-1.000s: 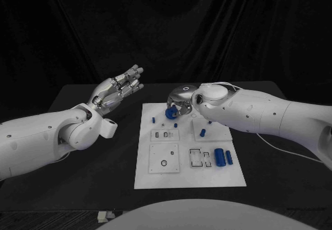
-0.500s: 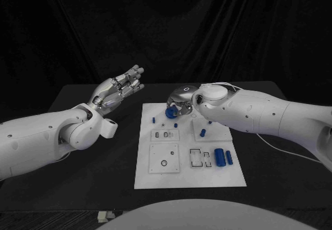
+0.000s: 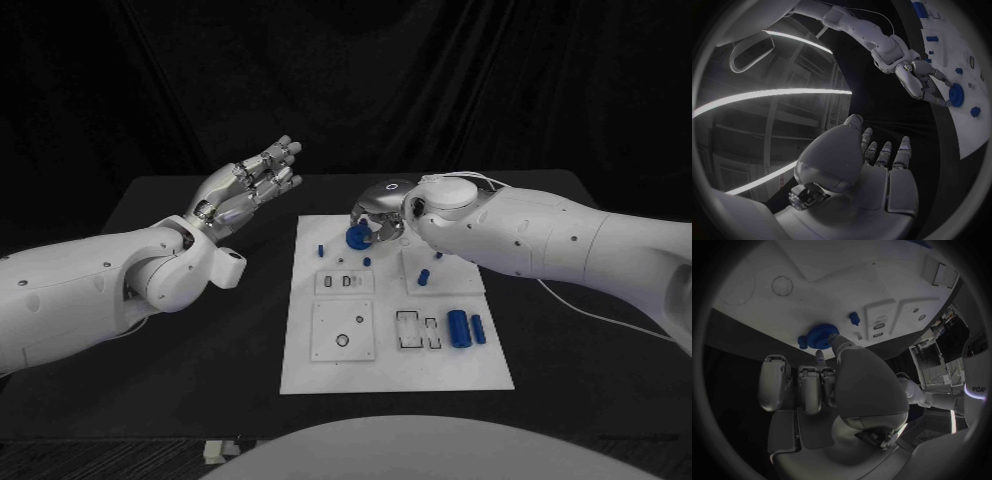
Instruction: Assemble the parts on the task board
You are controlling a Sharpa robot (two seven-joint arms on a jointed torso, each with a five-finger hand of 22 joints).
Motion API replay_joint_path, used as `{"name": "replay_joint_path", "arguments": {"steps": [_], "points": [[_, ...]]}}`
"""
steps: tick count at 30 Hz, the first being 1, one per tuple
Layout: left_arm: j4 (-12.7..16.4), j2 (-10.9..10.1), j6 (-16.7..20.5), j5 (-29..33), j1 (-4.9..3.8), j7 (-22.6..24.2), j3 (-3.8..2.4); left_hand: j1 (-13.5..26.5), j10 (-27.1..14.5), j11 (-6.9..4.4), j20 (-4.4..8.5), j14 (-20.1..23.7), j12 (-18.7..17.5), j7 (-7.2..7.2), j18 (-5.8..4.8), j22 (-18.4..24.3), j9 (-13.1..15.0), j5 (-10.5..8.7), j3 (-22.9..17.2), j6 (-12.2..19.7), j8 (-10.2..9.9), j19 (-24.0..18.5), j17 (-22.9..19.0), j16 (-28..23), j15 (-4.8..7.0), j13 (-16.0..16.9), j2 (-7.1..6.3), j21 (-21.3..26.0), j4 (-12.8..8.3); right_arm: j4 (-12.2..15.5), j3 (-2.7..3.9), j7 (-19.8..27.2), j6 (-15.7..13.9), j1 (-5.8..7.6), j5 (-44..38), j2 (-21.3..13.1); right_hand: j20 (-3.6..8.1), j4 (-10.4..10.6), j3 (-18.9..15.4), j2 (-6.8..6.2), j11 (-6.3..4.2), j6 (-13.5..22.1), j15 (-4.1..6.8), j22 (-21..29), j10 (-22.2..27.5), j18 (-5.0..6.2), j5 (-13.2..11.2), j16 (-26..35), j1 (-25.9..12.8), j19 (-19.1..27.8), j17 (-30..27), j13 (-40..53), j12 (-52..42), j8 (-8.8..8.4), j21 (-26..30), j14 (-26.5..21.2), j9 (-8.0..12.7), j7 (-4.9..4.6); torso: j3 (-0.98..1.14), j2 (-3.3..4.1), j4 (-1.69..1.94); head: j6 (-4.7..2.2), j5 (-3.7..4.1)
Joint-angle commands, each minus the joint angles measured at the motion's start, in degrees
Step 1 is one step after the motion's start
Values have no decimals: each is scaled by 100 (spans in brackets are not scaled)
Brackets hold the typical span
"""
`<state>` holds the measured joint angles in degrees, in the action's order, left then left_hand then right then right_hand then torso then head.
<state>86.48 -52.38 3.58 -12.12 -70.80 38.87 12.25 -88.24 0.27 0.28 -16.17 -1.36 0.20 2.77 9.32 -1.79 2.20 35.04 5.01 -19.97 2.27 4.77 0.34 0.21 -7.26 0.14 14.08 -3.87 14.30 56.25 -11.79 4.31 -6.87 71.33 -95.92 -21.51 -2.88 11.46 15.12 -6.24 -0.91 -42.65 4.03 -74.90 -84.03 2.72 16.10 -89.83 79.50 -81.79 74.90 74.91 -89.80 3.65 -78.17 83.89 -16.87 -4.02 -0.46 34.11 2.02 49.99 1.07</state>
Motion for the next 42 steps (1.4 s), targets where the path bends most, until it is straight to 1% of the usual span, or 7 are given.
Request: {"name": "replay_joint_path", "arguments": {"steps": [1,13,15,29,31,33,42], "points": [[5,3,-60,9,8,184,-6,-48,9,51,-14,-2,-9,17,105,-8,8,33,-29,-30,11,34,7,22,-34,-3,1,-21,8,18,2,-70,8,-11,-31,-24,4,-30,-16,-2,7,34,-28,-934,-597,54,-48,-17,-64,45,1510,1509,-20,4,35,611,9,6,0,1,-1,1,-13],[-3,4,-72,9,13,162,-6,-53,8,52,-15,-2,-9,19,104,-8,8,36,-39,-29,11,36,7,22,-36,-3,-3,-22,0,99,2,-51,-142,-10,-31,-151,9,-37,-12,20,-4,107,-21,-911,-597,70,-88,-17,-73,85,1510,1509,-20,-10,104,611,72,24,0,-3,0,1,-10],[-9,7,-75,9,15,157,-6,-53,8,52,-15,-2,-9,19,104,-8,8,36,-39,-29,11,36,7,22,-36,-3,-3,-22,0,97,2,-74,-69,-10,-31,-171,21,-38,-16,27,-40,218,-1,-907,-597,75,-98,-17,-88,95,1510,1509,-20,-14,127,611,144,81,-1,-3,-1,1,3],[-25,41,-108,9,23,141,-6,-57,10,56,-16,-2,-9,23,104,-8,9,39,-54,-34,12,39,7,21,-39,-3,-6,-23,-8,83,2,-167,174,-30,-31,-187,52,-64,-2,55,-83,433,33,-883,-597,93,-113,-17,-84,144,1510,1509,-20,-20,212,611,302,121,0,-1,-8,1,-17],[-24,40,-111,9,24,138,-6,-57,10,56,-16,-2,-9,23,104,-8,9,39,-54,-34,12,39,7,21,-39,-3,-6,-23,-8,78,2,-173,199,-38,-31,-186,53,-58,-6,72,-45,-1,19,-886,-597,90,-116,-17,-122,147,1510,1509,-20,82,229,611,243,56,1,4,-1,1,-11],[-24,36,-114,9,25,134,-6,-57,10,56,-16,-2,-9,23,104,-8,9,39,-54,-34,12,39,7,21,-39,-3,-6,-23,-8,76,2,-175,208,-47,-31,-191,38,-61,-5,78,-13,-157,-4,-891,-597,88,-116,-17,-142,143,1510,1509,-20,123,236,611,269,19,1,7,2,1,-9],[-22,21,-113,9,26,130,-6,-62,12,69,-18,-3,-8,36,103,-8,14,42,-74,-71,18,43,7,22,-41,-2,-4,-26,-16,128,2,-147,84,-67,-31,-302,5,-75,-5,104,7,-1048,-31,-934,-597,83,-184,-17,-204,102,1510,1509,-20,444,239,611,193,4,0,1,2,1,-35]]}}
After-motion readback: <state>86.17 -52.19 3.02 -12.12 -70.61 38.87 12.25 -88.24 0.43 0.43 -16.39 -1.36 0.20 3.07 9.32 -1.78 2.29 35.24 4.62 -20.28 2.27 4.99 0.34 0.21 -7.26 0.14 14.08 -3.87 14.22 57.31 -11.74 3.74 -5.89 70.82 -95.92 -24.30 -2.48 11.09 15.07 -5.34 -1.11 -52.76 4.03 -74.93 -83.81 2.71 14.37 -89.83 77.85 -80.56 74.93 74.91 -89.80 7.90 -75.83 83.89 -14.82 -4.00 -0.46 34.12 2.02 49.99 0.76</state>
